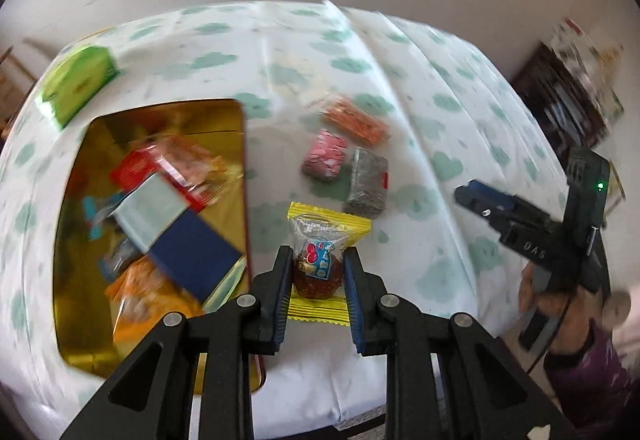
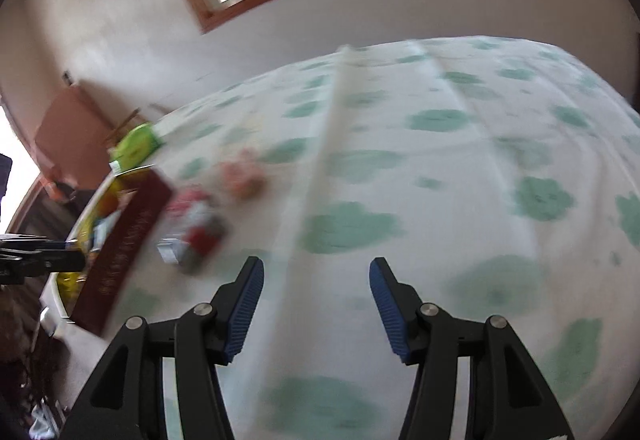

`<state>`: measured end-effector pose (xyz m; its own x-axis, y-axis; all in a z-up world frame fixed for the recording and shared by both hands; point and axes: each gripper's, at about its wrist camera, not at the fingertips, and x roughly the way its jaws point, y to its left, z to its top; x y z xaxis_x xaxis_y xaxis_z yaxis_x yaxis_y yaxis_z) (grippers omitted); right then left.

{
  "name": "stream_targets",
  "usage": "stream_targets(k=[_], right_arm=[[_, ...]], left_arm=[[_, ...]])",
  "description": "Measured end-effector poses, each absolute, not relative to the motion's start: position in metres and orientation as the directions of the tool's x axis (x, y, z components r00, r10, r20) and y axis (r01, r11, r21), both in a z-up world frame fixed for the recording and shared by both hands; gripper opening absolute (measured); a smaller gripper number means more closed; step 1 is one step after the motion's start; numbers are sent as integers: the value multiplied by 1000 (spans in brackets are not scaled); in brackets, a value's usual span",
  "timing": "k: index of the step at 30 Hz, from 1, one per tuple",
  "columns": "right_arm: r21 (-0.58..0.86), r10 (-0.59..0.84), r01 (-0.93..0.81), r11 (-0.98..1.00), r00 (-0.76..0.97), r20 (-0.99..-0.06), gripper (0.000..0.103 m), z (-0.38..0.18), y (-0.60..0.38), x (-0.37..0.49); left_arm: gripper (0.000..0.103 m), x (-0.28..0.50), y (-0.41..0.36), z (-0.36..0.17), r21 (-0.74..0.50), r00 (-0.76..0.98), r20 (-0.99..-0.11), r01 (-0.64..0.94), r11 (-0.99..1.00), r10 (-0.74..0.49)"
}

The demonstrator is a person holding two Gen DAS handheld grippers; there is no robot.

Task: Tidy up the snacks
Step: 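Lift the yellow packet over the tin with the left gripper while the right gripper grasps the grey packet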

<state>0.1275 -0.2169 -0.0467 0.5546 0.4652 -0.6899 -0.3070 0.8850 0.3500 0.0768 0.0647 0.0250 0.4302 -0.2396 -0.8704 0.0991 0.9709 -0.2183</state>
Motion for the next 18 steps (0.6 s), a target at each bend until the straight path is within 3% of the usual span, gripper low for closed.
stream_targets(k=[6,15,18], right_arm=[[376,482,-303,875,478,-735,57,-43,-135,141],[184,300,-266,946,510,-806,59,-59,-75,152],[179,294,-262,948,511,-808,59,-63,-77,156]], left_arm=[[22,60,74,24,-214,437,-876,31,976,-206],[22,41,99,31,-196,485,-857,3,981,-173],[22,39,109,30,-207,486,-857,-20,978,-171]])
